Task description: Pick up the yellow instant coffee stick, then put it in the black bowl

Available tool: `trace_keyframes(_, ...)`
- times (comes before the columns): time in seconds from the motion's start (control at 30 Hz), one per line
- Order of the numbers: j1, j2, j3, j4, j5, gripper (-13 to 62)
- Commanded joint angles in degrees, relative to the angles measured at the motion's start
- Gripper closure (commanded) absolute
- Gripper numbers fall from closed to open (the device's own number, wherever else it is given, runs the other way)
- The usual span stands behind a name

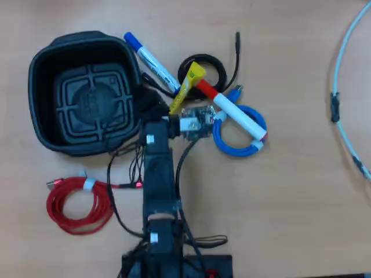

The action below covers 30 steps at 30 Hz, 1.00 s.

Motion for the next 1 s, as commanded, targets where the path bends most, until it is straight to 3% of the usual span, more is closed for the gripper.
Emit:
trace_keyframes(0.0,1.41,-0.44,-6.77,0.62,-1.76,-3.0)
trace_keyframes(0.53,9.05,-0.62,-6.59,3.16,-1.49,-3.0)
trace_keyframes(0.97,7.65,-9.93,-10.11,1.05,-7.12,-3.1)
